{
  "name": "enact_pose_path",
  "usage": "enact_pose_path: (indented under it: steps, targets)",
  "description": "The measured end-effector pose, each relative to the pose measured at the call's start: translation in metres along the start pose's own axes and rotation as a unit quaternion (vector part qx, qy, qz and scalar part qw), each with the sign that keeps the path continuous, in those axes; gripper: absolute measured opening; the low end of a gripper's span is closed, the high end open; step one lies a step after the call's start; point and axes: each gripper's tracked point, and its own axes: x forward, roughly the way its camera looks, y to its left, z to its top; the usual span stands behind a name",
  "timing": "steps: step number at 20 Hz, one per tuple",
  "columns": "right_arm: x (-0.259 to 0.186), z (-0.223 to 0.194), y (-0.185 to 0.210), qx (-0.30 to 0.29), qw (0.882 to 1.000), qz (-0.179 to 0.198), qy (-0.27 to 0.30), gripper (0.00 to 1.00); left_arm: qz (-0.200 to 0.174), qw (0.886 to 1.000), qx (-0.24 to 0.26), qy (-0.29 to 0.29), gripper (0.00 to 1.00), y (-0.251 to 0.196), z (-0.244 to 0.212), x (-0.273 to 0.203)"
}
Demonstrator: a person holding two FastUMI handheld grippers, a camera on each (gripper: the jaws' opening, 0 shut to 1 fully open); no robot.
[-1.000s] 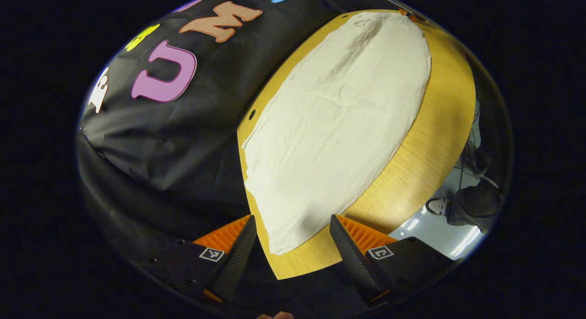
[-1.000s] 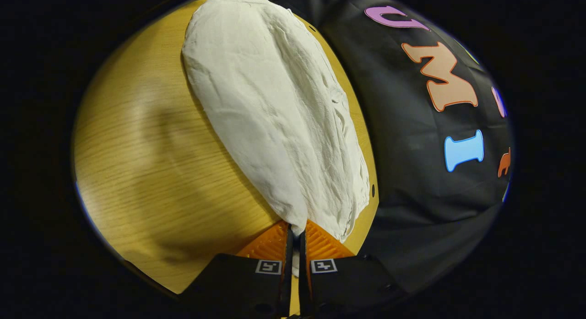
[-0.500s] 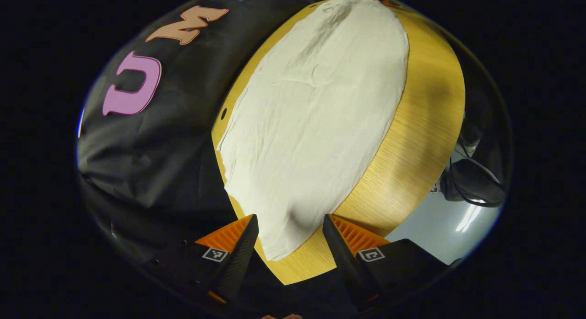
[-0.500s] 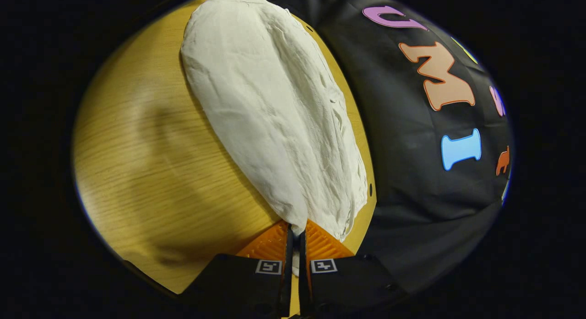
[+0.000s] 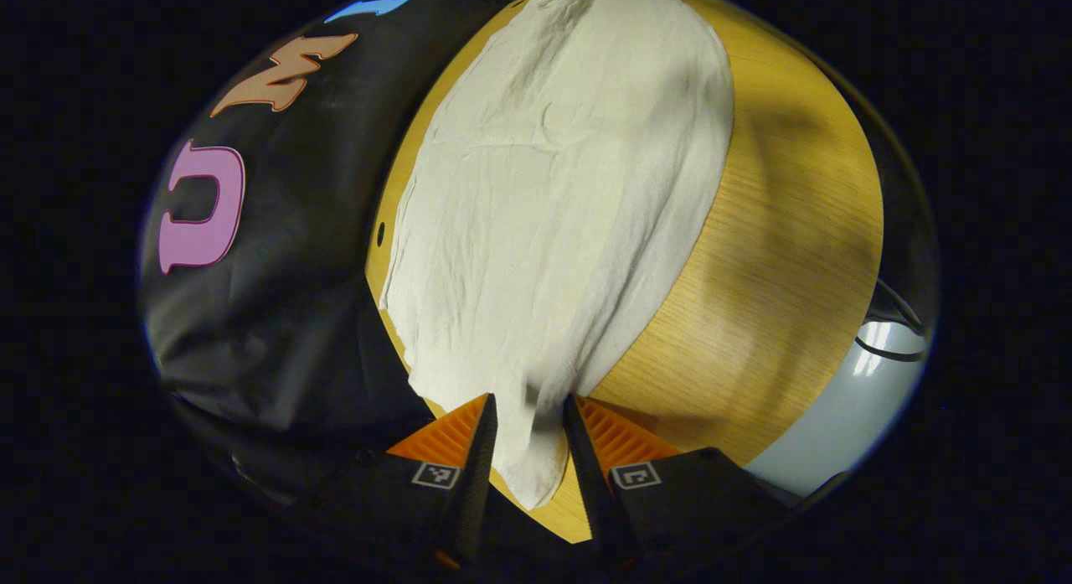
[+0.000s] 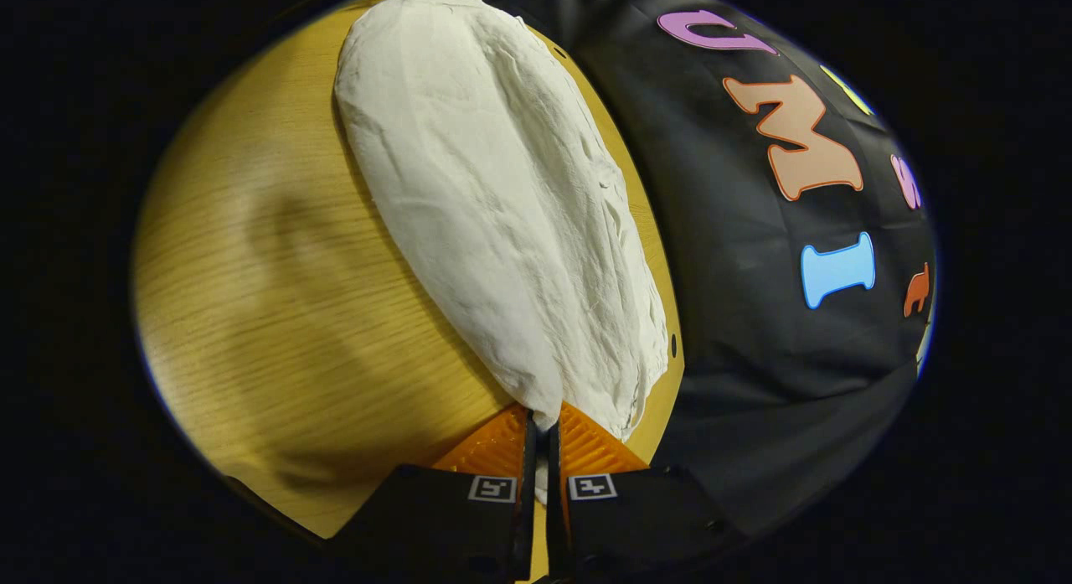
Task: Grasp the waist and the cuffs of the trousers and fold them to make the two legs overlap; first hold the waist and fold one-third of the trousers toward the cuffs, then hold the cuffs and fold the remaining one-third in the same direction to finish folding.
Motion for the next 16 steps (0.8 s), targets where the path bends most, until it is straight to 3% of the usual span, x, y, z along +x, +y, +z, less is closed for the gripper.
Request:
enact_pose_path:
  steps: [1, 3, 4, 5, 7, 10, 13, 16]
  targets:
    - [0.001, 0.0, 0.0, 0.0, 1.0, 0.0, 0.0, 0.03, 0.0, 1.0, -0.001, 0.002, 0.38, -0.001, 0.003, -0.001]
    - [0.0, 0.0, 0.0, -0.002, 1.0, 0.002, 0.0, 0.03, -0.006, 1.0, -0.01, 0.006, 0.27, -0.005, 0.002, -0.002]
    - [0.0, 0.0, 0.0, -0.003, 1.0, 0.002, -0.001, 0.08, -0.011, 1.0, -0.017, 0.008, 0.23, -0.008, 0.002, -0.001]
    - [0.001, 0.0, 0.0, -0.003, 1.0, 0.002, 0.0, 0.03, -0.015, 1.0, -0.023, 0.01, 0.13, -0.01, 0.002, 0.0]
    - [0.001, -0.001, -0.001, 0.0, 1.0, 0.002, 0.004, 0.09, -0.003, 1.0, -0.024, 0.015, 0.01, -0.009, 0.001, 0.0]
    - [0.0, -0.001, -0.003, 0.028, 1.0, 0.004, 0.009, 0.11, 0.012, 0.999, -0.035, 0.024, 0.0, -0.009, 0.001, 0.001]
    - [-0.008, -0.002, -0.015, 0.061, 0.998, -0.006, 0.014, 0.07, 0.006, 0.995, -0.093, 0.027, 0.0, -0.007, 0.001, -0.005]
    - [-0.021, 0.003, -0.04, 0.079, 0.996, -0.035, 0.007, 0.06, 0.029, 0.989, -0.142, 0.022, 0.0, 0.011, 0.006, -0.013]
